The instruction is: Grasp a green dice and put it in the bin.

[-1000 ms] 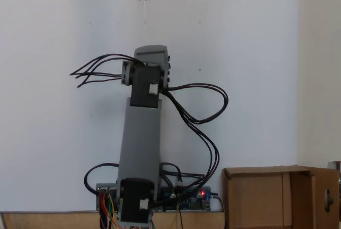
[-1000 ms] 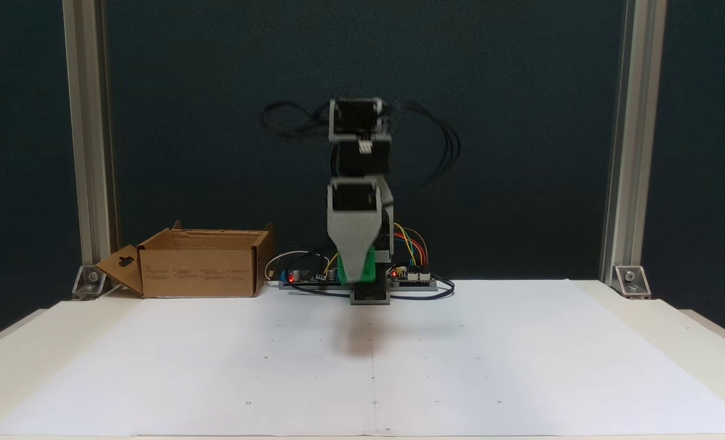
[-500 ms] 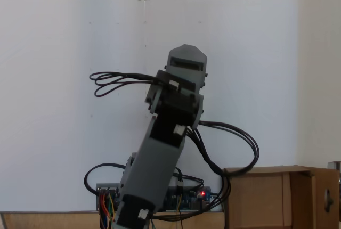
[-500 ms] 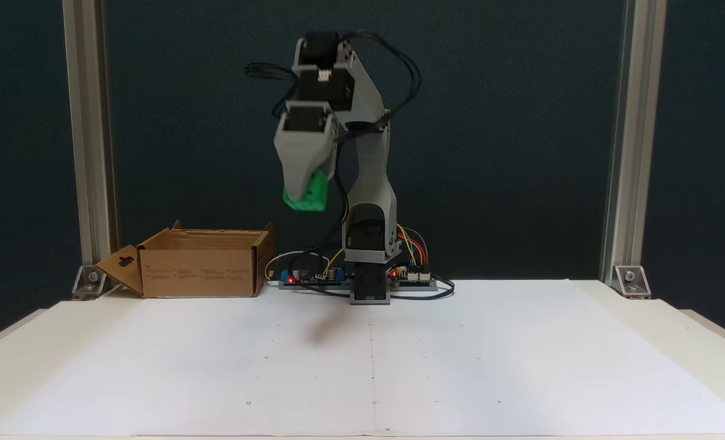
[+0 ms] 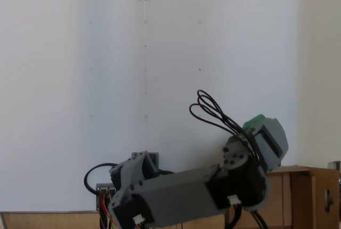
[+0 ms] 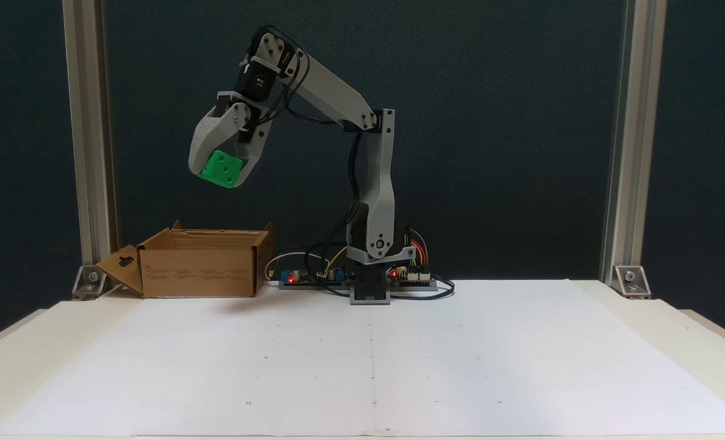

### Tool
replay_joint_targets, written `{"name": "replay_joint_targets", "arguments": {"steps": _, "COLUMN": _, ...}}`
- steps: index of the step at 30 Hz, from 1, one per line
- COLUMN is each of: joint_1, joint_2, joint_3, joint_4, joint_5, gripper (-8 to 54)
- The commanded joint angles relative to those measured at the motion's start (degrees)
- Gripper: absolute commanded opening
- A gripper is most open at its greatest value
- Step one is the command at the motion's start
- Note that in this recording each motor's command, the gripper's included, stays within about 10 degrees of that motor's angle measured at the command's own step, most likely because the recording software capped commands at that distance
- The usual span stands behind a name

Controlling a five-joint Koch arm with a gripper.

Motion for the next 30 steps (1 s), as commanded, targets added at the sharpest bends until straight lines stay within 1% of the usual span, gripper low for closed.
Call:
{"name": "replay_joint_targets", "arguments": {"steps": 1, "joint_1": 4.75, "joint_2": 2.02, "joint_3": -2.9, "joint_4": 3.96, "joint_5": -2.29, "gripper": 11.9}}
{"name": "replay_joint_targets", "arguments": {"steps": 6, "joint_1": 17.58, "joint_2": 1.23, "joint_3": -2.9, "joint_4": 3.78, "joint_5": -5.45, "gripper": 11.9}}
{"name": "replay_joint_targets", "arguments": {"steps": 11, "joint_1": 30.76, "joint_2": -4.04, "joint_3": -2.9, "joint_4": 3.6, "joint_5": -8.53, "gripper": 11.9}}
{"name": "replay_joint_targets", "arguments": {"steps": 14, "joint_1": 35.33, "joint_2": -8.0, "joint_3": -2.9, "joint_4": 2.37, "joint_5": -9.58, "gripper": 11.9}}
{"name": "replay_joint_targets", "arguments": {"steps": 22, "joint_1": 40.08, "joint_2": -17.58, "joint_3": -2.9, "joint_4": -10.28, "joint_5": -10.02, "gripper": 11.9}}
{"name": "replay_joint_targets", "arguments": {"steps": 30, "joint_1": 36.91, "joint_2": -19.34, "joint_3": -2.9, "joint_4": -13.8, "joint_5": -9.76, "gripper": 11.9}}
